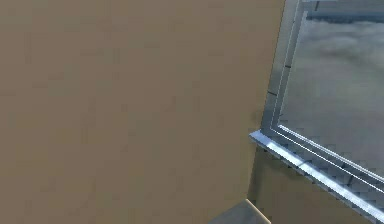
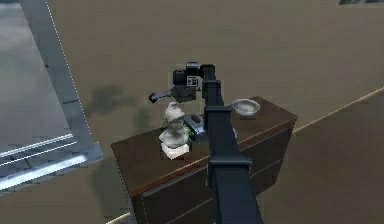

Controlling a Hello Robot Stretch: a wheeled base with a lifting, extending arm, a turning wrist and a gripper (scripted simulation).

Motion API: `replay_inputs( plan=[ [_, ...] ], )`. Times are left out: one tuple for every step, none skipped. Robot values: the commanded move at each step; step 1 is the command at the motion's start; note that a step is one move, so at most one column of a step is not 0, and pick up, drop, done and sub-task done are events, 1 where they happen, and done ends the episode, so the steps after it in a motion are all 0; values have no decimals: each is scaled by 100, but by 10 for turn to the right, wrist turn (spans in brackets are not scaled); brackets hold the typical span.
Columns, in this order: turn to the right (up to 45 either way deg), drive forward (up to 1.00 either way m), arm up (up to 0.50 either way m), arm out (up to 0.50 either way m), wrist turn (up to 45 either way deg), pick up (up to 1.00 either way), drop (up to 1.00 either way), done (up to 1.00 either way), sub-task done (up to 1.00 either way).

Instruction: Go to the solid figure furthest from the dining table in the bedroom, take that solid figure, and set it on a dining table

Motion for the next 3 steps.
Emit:
replay_inputs(
  plan=[
    [0, 0, -30, 0, 0, 0, 0, 0, 0],
    [0, 0, 0, 0, 0, 100, 0, 0, 0],
    [0, 0, 10, 0, 0, 0, 0, 0, 0]
  ],
)
